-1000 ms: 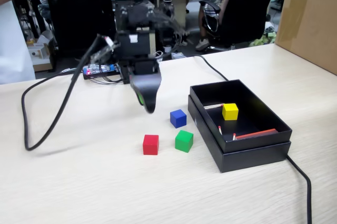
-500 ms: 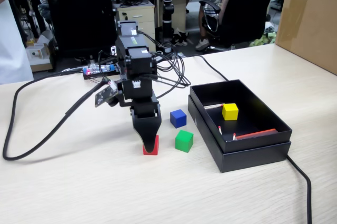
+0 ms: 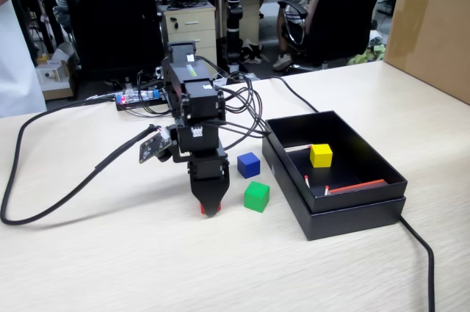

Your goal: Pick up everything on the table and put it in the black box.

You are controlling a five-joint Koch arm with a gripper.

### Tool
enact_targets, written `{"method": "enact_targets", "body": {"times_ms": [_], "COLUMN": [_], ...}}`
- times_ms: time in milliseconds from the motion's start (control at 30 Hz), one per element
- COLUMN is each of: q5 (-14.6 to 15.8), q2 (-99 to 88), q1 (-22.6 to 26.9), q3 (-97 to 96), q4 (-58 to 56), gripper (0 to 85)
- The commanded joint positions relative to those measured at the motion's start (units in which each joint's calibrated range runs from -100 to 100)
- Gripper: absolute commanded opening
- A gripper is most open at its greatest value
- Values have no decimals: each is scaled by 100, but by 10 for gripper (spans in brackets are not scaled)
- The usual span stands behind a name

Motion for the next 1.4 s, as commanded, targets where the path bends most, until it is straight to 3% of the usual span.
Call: {"method": "enact_targets", "body": {"times_ms": [0, 167, 300, 567, 867, 1033, 1200, 1367], "q5": [-15, -34, 122, 449, 562, 557, 523, 269], "q2": [-1947, -3496, -3852, -1500, -651, -720, -2005, -3324], "q1": [122, 586, 1221, 1861, 1880, 1890, 1851, 1602], "q3": [-7, -97, -61, 655, 556, 501, 447, 438], "q4": [-362, -371, -388, -379, -388, -474, -630, -630], "gripper": [37, 37, 39, 43, 122, 286, 348, 348]}}
